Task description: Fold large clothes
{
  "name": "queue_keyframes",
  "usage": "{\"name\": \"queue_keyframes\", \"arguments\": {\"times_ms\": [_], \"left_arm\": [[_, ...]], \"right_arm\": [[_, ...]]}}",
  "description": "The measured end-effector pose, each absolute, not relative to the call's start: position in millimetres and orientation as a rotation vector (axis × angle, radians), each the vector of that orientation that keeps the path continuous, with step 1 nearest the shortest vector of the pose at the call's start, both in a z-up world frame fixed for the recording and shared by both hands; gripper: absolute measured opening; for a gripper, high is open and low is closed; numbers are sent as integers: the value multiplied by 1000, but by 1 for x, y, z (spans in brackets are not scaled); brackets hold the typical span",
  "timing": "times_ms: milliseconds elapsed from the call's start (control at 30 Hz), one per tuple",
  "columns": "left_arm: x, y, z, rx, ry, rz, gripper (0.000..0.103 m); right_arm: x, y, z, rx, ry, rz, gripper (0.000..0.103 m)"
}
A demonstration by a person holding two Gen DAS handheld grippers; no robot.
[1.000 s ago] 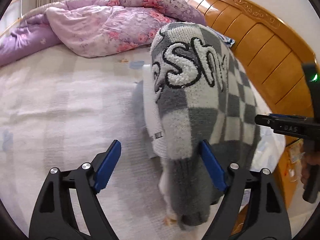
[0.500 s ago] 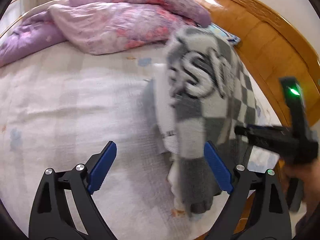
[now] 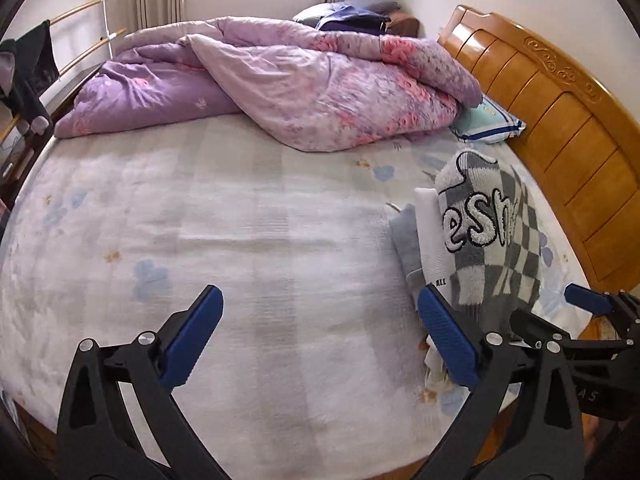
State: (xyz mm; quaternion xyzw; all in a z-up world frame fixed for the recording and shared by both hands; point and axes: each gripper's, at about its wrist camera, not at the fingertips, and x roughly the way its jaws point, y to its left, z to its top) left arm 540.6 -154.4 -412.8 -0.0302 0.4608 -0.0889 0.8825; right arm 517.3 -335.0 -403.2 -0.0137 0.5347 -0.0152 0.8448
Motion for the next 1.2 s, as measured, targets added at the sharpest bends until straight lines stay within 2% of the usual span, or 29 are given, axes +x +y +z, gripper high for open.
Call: {"name": "queue_keyframes", "arguments": {"times_ms": [333, 633, 933, 1200], "left_arm": [[438, -53, -302, -7, 799, -150, 98], [344, 17, -204, -24, 700, -147, 98], [263, 57, -113, -22, 565, -109, 98], [210, 59, -43, -30, 469, -82, 98]], "right_arm": [[426, -230, -302, -55, 972, -100, 94], [335, -168, -214, -14, 891, -83, 95], [271, -128, -133, -23, 787, -16, 95], [231, -130, -77, -45, 667, 15, 95]]}}
